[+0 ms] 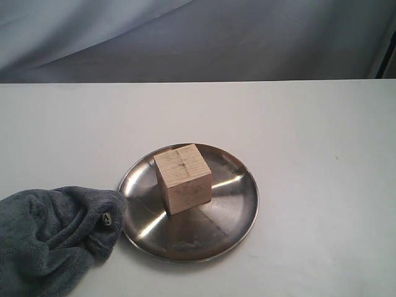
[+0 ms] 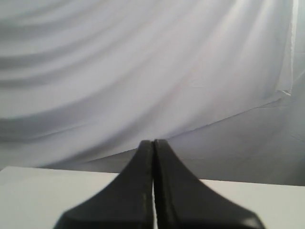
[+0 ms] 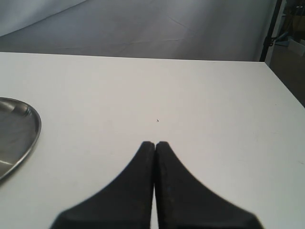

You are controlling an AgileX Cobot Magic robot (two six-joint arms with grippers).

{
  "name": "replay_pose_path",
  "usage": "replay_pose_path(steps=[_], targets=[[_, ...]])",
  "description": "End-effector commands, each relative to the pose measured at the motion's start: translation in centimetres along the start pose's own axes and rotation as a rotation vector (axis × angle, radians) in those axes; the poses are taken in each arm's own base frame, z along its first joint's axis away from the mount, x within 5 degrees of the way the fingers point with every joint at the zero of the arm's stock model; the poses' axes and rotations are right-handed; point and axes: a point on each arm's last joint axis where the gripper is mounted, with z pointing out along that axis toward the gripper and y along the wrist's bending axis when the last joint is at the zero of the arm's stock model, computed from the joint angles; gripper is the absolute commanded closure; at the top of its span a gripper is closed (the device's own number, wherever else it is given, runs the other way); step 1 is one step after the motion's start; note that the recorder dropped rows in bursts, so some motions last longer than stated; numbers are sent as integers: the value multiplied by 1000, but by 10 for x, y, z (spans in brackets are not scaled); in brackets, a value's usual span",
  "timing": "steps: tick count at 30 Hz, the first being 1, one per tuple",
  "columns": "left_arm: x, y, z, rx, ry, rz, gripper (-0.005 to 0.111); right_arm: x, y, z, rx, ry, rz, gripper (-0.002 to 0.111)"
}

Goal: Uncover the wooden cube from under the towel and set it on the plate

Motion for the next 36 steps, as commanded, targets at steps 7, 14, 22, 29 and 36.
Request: replay_pose_path(steps=[7,14,22,29,36], targets=[[74,10,14,-69,131,-69,107,0,0,0,0,-9,-2,108],[110,13,14,-83,239,-28,107,0,0,0,0,-9,-2,108],[118,17,12,-109,311,62,107,0,0,0,0,-9,-2,108],[114,16,10,-101,251,54,107,0,0,0,0,-9,-2,108],[120,16,7,-86,322,19,107,0,0,0,0,-9,-2,108]])
